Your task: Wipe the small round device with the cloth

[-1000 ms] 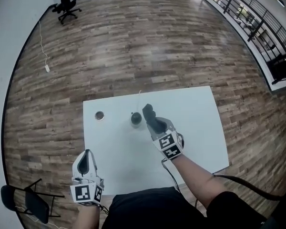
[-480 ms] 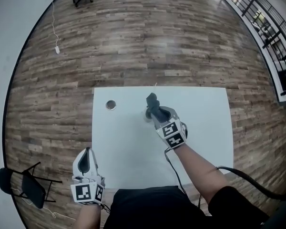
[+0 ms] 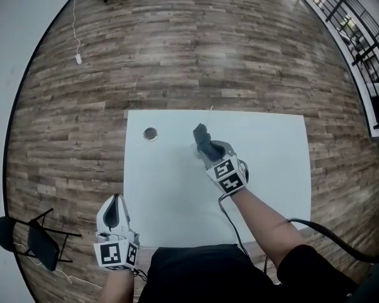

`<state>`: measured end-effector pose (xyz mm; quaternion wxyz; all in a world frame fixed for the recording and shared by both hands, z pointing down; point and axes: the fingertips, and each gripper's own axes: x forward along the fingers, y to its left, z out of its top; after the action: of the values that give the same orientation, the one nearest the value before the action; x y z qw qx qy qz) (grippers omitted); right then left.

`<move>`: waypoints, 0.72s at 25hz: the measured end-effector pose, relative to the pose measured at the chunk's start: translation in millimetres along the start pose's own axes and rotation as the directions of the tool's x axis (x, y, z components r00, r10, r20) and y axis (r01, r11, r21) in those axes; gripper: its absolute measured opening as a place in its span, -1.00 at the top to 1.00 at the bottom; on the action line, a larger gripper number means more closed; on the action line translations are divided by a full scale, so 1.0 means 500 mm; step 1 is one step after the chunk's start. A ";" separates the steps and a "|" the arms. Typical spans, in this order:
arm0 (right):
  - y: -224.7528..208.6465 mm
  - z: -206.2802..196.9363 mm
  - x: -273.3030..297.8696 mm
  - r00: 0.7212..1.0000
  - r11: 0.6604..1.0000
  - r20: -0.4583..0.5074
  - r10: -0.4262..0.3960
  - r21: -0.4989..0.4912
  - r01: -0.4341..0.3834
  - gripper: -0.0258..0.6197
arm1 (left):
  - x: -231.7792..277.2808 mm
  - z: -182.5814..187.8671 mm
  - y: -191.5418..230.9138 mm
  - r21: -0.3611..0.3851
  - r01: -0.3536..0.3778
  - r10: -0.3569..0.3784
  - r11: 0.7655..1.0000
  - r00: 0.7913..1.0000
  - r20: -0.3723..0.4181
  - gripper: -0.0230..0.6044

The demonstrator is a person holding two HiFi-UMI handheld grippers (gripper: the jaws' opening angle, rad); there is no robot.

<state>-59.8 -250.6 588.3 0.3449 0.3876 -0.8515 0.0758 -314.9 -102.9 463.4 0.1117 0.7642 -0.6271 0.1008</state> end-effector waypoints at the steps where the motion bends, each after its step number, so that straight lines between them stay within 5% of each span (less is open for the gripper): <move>1: 0.006 0.000 0.000 1.000 1.000 -0.002 0.008 0.001 -0.008 0.54 | -0.001 0.000 -0.001 0.000 0.001 -0.001 1.000 1.000 0.001 0.90; 18: 0.073 -0.032 0.019 0.993 0.994 -0.035 0.110 0.023 -0.109 0.54 | -0.051 -0.011 0.009 0.004 -0.042 0.042 0.999 0.999 -0.030 0.90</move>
<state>-81.7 -224.6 611.5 0.3514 0.3426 -0.8642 0.1107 -324.2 -77.9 461.5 0.1176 0.7494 -0.6412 0.1157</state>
